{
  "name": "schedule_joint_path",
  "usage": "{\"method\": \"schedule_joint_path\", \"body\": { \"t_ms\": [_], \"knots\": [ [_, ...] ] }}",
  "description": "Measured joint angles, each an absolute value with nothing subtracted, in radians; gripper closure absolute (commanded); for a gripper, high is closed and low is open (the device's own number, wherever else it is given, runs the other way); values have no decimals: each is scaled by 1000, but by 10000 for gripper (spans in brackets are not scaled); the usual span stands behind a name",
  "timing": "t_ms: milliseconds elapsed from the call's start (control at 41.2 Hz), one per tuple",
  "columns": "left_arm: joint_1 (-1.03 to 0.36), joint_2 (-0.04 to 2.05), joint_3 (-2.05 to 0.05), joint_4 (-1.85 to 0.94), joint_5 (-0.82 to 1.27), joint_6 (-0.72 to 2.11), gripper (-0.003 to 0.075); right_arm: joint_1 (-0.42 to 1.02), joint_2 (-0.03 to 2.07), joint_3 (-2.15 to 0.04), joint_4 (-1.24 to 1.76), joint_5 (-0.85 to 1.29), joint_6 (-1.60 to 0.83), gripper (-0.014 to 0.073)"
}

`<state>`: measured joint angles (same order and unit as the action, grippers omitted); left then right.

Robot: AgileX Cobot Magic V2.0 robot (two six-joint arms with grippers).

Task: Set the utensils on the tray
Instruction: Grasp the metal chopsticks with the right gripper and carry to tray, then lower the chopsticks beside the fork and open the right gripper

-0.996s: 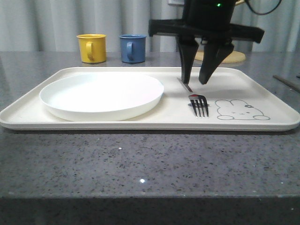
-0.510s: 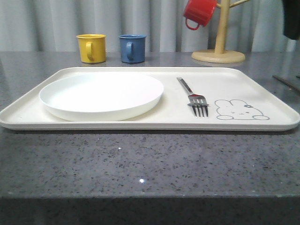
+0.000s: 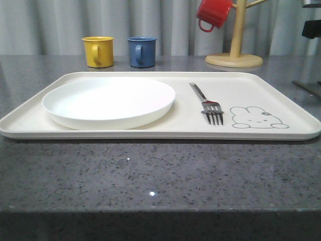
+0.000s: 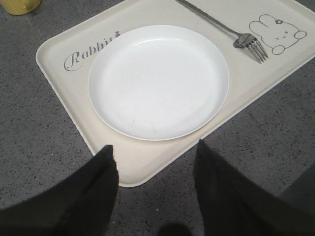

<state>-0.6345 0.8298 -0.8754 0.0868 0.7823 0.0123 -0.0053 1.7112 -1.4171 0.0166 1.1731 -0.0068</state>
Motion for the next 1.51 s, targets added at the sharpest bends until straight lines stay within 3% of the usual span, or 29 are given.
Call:
{"method": "schedule_joint_path", "body": {
  "t_ms": [219,510,777,1068,1505],
  "knots": [
    [-634,830,-875,87,782,12,372,-5,1780,-1417,25,1167,-9,310],
    [-634,830,-875,87,782,12,372,-9,1781,-1417,23,1165,-9,575],
    [-634,830,-875,87,782,12,372,4,1776,-1456,97,1212,-12,579],
    [-634,830,-875,87,782,12,372,160,1722,-1517,260,1223,-15,579],
    [-634,830,-875,87,782,12,372,246,1840,-1517,366,1218,91,577]
  ]
}}
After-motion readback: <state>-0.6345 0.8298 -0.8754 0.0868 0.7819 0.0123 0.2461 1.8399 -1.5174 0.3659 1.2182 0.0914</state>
